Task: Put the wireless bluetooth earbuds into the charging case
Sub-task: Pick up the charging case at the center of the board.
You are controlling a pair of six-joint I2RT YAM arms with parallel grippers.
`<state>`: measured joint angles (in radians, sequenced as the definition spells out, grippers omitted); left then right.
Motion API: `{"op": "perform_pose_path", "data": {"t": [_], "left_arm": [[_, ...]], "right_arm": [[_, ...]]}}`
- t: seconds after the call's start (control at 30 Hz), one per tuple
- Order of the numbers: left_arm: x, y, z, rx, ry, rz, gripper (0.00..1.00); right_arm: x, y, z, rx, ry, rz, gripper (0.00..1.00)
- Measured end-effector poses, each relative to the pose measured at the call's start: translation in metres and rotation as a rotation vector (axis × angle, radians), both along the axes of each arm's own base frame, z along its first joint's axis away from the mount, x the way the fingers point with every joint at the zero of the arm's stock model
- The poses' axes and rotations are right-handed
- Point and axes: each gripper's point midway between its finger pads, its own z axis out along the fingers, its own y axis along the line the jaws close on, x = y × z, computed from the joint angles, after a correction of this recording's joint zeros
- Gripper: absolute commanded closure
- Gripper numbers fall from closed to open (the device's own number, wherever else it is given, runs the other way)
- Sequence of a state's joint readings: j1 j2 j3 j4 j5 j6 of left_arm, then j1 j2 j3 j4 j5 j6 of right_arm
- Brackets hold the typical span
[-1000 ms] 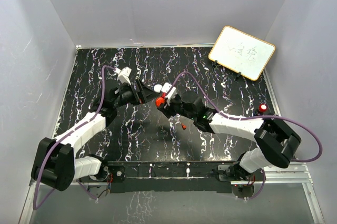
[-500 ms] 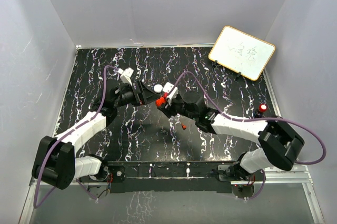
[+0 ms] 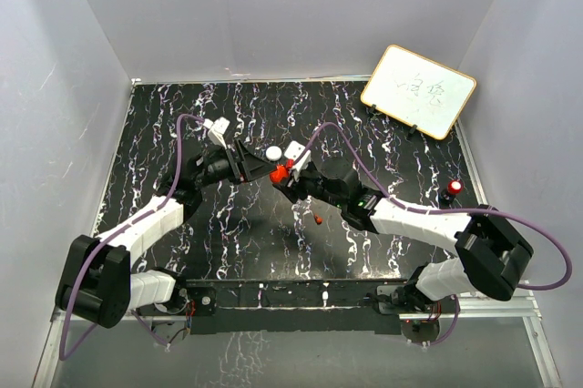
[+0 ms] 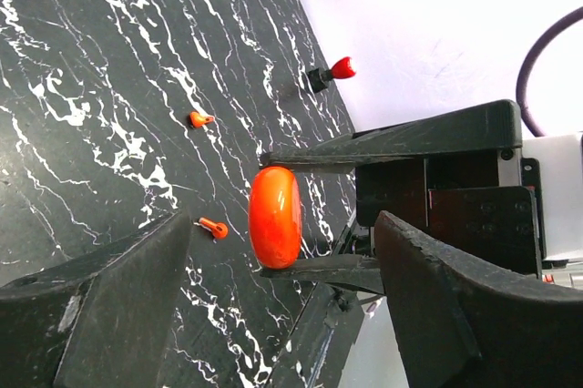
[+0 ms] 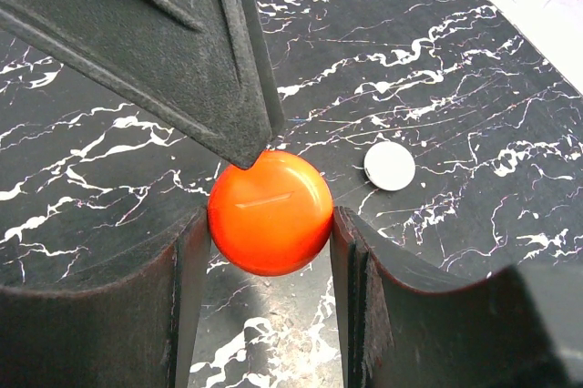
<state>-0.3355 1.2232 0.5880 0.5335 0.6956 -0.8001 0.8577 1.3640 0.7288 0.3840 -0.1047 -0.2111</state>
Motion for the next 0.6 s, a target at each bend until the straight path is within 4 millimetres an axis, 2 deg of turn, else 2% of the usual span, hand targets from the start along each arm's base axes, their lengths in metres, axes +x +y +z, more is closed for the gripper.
{"op": "perform_pose_path", "data": {"t": [0.17, 0.43, 0.6], "left_arm": [[-0.003, -0.002, 0.002, -0.023, -0.007, -0.022, 0.28], [-0.006, -0.005, -0.018, -0.029, 0.062, -0.035, 0.37], [-0.005, -0.006, -0.014, -0.045, 0.047, -0.039, 0.47]], "right_arm": [[0.0, 0.0, 0.0, 0.001, 0.0, 0.002, 0.87], [-0.001, 0.001, 0.0, 0.002, 0.001, 0.01, 0.87], [-0.003, 0.002, 0.0, 0.004, 0.002, 0.02, 0.87]]}}
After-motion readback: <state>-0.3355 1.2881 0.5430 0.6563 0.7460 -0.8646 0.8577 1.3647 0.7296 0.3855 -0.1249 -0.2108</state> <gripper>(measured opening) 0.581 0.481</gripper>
